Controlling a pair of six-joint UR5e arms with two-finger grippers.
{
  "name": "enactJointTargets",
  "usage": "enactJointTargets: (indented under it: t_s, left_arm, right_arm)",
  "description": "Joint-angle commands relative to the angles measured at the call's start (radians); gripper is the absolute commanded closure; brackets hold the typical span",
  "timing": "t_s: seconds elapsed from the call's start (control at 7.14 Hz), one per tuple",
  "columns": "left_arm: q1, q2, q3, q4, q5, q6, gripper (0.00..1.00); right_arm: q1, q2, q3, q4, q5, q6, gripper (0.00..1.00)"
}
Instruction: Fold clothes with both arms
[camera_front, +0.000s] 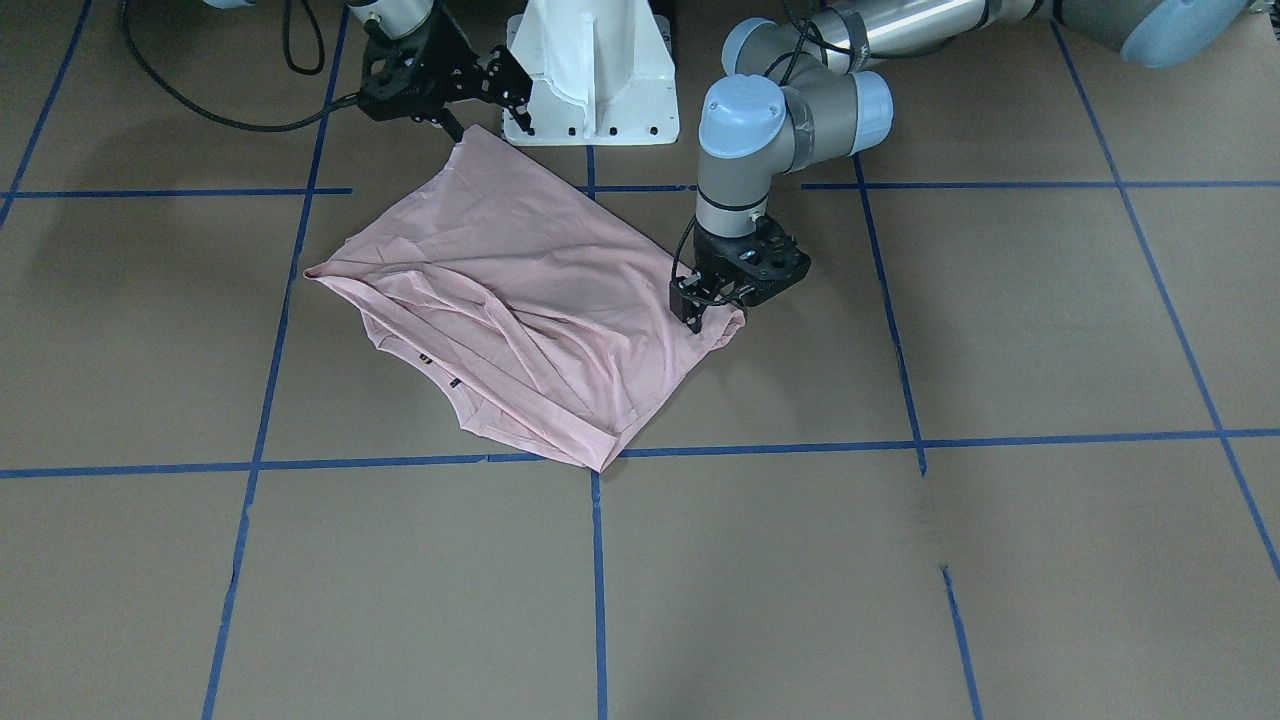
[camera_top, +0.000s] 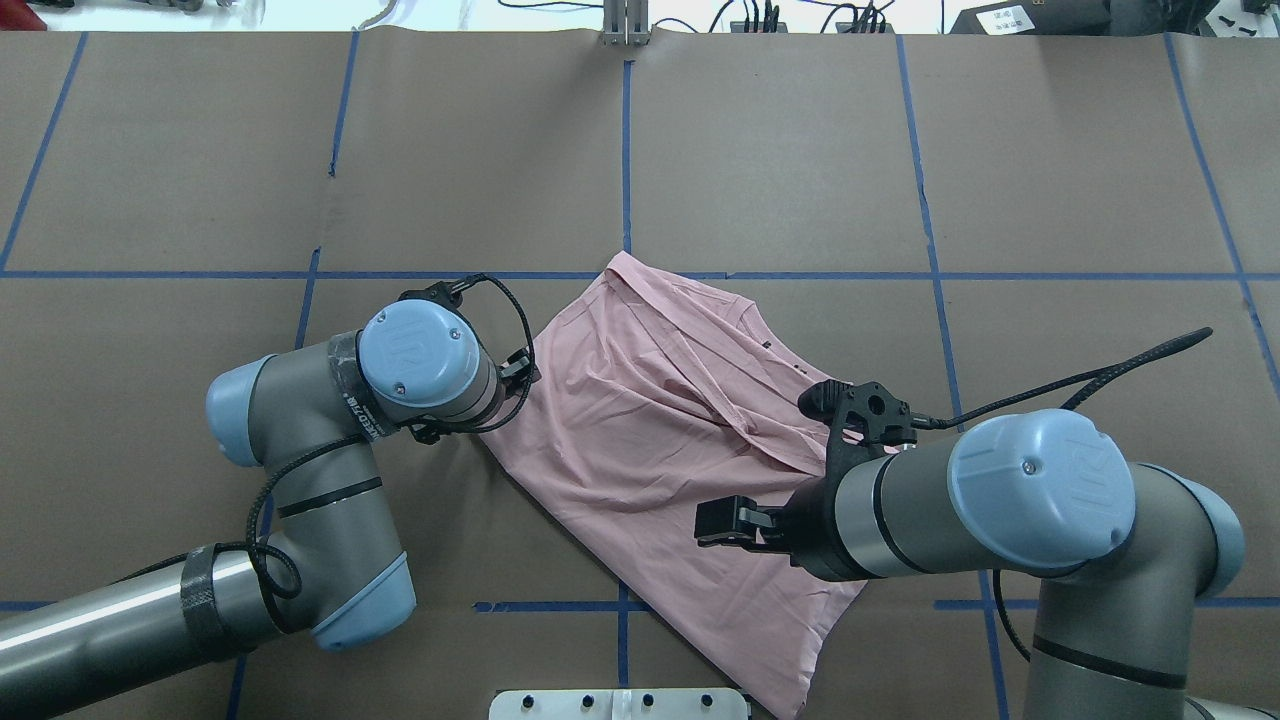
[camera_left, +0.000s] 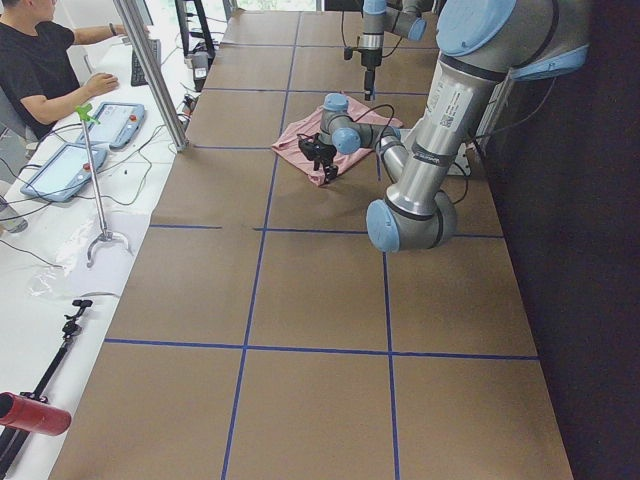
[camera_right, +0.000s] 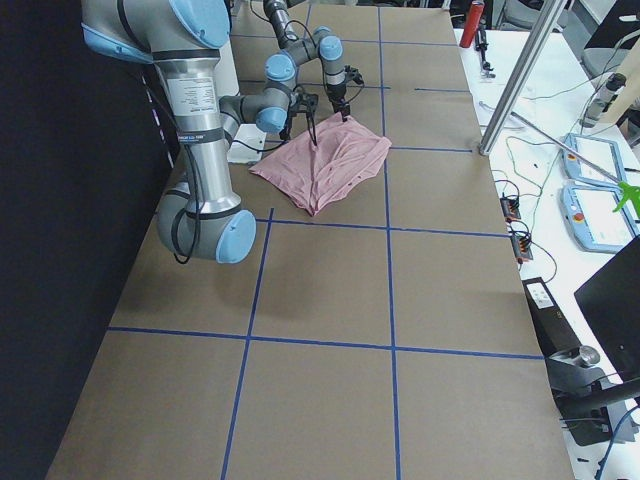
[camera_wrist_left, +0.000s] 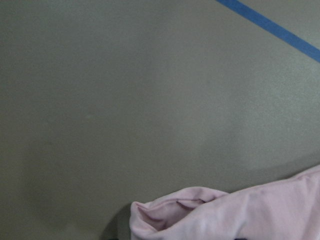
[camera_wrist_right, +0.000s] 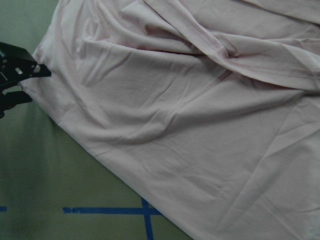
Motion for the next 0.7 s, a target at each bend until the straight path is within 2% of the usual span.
enactJointTargets:
  t_s: [0.0, 0.28, 0.56]
  left_arm:
    - [0.0, -0.002, -0.006, 0.0, -0.009, 0.01, 1.0]
    - [-0.021, -0.004, -0.013, -0.001, -0.009, 0.011, 1.0]
    - [-0.105, -0.004, 0.0, -0.007, -0.008, 0.091, 1.0]
  right_arm:
    - [-0.001, -0.001, 0.001, 0.0, 0.0, 0.0, 0.0]
    - [0.001, -0.001, 0.001, 0.0, -0.002, 0.002, 0.0]
    - [0.01, -0.001, -0.001, 0.0, -0.002, 0.0, 0.0]
